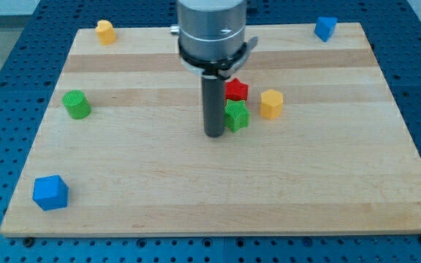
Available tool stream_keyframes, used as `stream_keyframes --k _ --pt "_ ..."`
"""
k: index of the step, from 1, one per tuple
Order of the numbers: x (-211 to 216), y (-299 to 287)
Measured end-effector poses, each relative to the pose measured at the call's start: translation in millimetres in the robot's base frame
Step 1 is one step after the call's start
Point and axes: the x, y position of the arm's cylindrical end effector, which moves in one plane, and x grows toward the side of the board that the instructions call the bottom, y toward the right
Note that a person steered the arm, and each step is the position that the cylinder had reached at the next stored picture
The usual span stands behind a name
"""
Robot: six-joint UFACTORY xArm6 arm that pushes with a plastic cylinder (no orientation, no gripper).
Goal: Place the cube in between the green blocks
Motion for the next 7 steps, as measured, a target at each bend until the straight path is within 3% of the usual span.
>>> stream_keyframes --k 2,3,4,5,7 --pt "110 27" --pt "149 -3" --pt "82 -6" --pt "44 -74" --pt "33 -246"
